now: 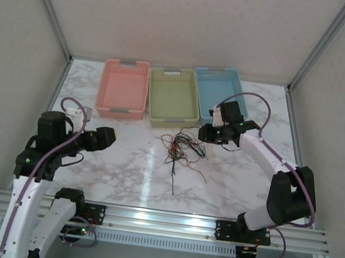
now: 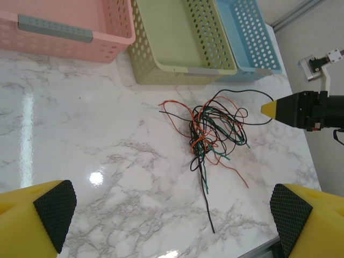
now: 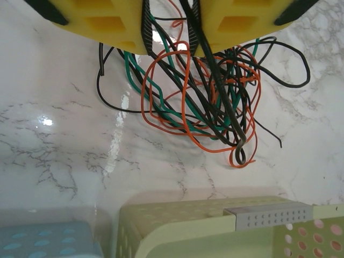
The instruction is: Untangle the cables
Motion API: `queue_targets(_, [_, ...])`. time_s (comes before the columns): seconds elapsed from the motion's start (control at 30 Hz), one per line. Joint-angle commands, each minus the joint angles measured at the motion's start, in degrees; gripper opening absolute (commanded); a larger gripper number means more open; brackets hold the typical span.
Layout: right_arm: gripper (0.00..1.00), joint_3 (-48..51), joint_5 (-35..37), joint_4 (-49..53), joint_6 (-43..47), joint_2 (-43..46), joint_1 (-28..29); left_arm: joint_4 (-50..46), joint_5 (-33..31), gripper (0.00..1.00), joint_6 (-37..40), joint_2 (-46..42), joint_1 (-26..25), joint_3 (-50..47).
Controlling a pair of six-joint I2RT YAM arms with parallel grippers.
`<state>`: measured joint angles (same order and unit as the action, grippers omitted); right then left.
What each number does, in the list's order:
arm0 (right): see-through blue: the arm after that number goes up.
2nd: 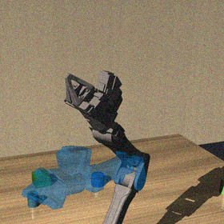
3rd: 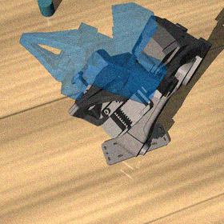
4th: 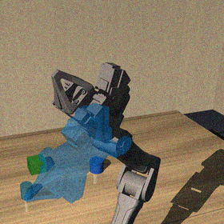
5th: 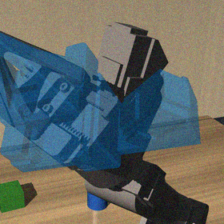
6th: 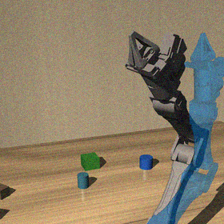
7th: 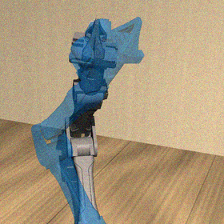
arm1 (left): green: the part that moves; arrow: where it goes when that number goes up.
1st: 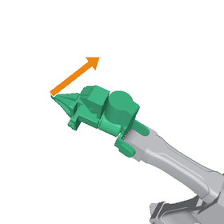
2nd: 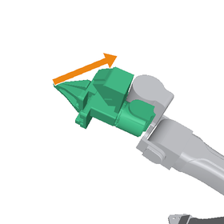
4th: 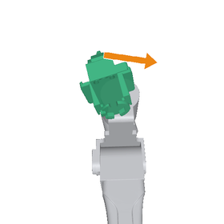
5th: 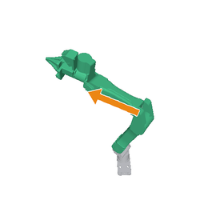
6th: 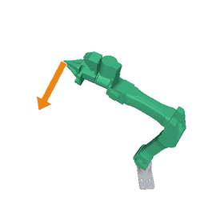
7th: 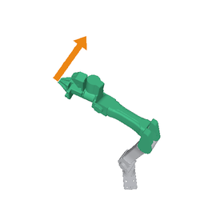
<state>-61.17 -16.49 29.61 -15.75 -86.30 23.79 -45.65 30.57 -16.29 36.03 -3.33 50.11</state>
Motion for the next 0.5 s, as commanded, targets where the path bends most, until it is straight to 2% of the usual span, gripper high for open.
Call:
queue_targets(0.0, [0.21,-1.5,0.2,0.7,0.1,1.4,0.3,0.7,-0.4,0.96,0.7,-0.1,-0.4,-0.8])
queue_targets(0.1, [0.02,-2.4,-0.7,1.3,0.0,1.3,0.4,0.7,-0.4,0.96,0.7,0.0,-0.4,-0.8])
queue_targets(0.13, [0.00,-2.8,-0.7,1.7,-0.1,1.3,0.5,0.7,-0.4,0.96,0.7,0.0,-0.3,-0.8])
queue_targets(0.47, [0.00,-8.9,-1.3,3.4,0.9,5.3,5.5,0.6,-0.4,0.96,0.6,0.8,-0.3,-0.8])
